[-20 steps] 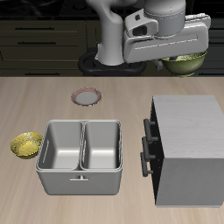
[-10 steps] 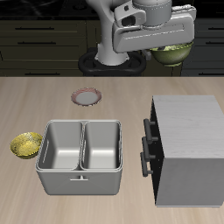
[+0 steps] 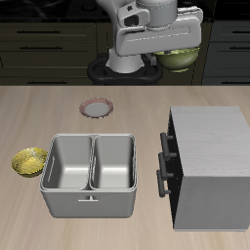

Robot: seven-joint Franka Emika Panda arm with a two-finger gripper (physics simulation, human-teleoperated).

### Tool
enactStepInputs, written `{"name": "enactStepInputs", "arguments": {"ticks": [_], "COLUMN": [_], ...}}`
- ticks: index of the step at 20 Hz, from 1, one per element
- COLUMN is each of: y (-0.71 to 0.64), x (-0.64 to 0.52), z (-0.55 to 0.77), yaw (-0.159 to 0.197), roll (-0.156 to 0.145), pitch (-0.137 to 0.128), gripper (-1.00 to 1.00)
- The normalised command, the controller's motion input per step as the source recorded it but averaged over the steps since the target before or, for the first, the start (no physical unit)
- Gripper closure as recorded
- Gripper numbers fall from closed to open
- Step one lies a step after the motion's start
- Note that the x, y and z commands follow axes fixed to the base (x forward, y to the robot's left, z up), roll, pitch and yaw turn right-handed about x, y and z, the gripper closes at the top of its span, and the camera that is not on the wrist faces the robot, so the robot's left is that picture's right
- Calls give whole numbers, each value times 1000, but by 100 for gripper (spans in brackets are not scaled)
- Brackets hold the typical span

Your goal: Place the green bowl on the plate

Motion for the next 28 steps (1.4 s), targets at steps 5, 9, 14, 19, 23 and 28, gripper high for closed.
{"name": "enactStepInputs", "arguments": {"ticks": [5, 9, 14, 19, 23, 28], "y": [-185, -240, -253, -251, -133, -133], "x": [-49, -89, -145, -142, -239, -249], "z": [-107, -168, -261, -220, -77, -36], "yaw": [31, -3, 1, -8, -10, -18], "roll": [-20, -17, -15, -35, -13, -13], "pitch": [6, -10, 27, 16, -24, -11], "gripper": [100, 100, 100, 100, 100, 100]}}
